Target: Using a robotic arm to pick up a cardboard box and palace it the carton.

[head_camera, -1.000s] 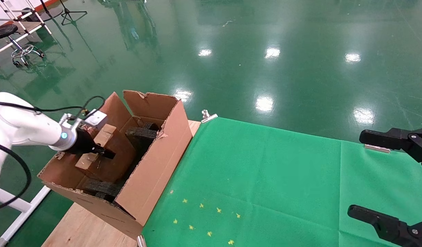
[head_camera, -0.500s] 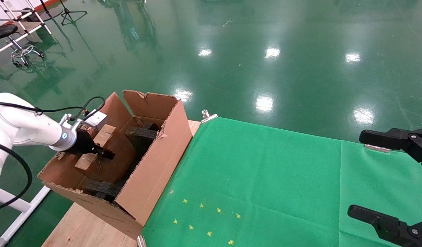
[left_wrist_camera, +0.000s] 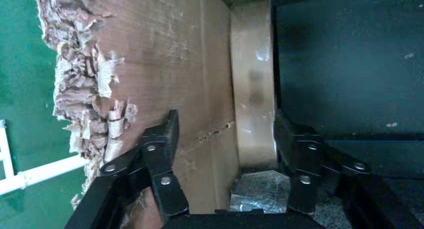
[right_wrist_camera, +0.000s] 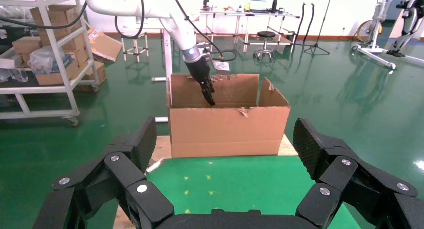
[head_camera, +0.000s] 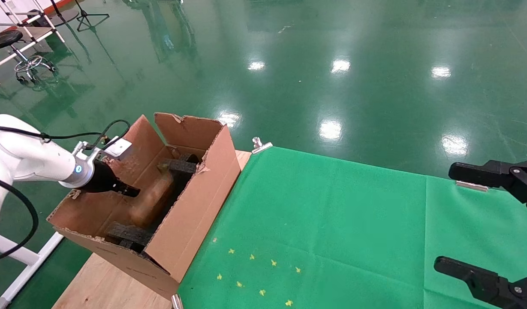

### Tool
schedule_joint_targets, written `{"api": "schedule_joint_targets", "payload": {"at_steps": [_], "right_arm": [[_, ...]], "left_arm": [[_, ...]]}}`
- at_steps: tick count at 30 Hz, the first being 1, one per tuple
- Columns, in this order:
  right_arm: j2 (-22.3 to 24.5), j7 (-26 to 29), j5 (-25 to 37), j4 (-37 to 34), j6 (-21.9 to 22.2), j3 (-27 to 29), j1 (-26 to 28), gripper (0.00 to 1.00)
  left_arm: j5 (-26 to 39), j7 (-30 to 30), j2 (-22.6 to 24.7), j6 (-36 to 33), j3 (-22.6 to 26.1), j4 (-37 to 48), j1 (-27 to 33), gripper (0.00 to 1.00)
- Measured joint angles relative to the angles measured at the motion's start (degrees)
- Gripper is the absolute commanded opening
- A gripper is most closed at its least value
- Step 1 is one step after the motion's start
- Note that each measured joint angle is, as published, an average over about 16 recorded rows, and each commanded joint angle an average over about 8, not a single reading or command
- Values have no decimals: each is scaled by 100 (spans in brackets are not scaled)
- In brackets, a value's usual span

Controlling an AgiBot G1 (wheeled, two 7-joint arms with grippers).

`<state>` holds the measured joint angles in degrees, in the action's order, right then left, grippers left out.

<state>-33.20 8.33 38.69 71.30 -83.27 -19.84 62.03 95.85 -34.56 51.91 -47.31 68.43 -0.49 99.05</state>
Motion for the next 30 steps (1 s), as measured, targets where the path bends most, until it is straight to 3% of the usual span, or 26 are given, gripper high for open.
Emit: {"api": "schedule_joint_targets", "payload": {"at_steps": [7, 17, 30], "right_arm": [[0, 0, 0, 0, 0, 0, 0, 100], [0, 0, 0, -1, 1, 0, 0, 100], [1, 0, 0, -2, 2, 0, -1, 100]], "left_arm": [[-271, 316, -291, -388, -185, -485, 357, 100], [-687, 741, -1041, -1203, -464, -1803, 933, 100], [-860, 839, -1339, -1532, -629, -2559, 891, 100]]}}
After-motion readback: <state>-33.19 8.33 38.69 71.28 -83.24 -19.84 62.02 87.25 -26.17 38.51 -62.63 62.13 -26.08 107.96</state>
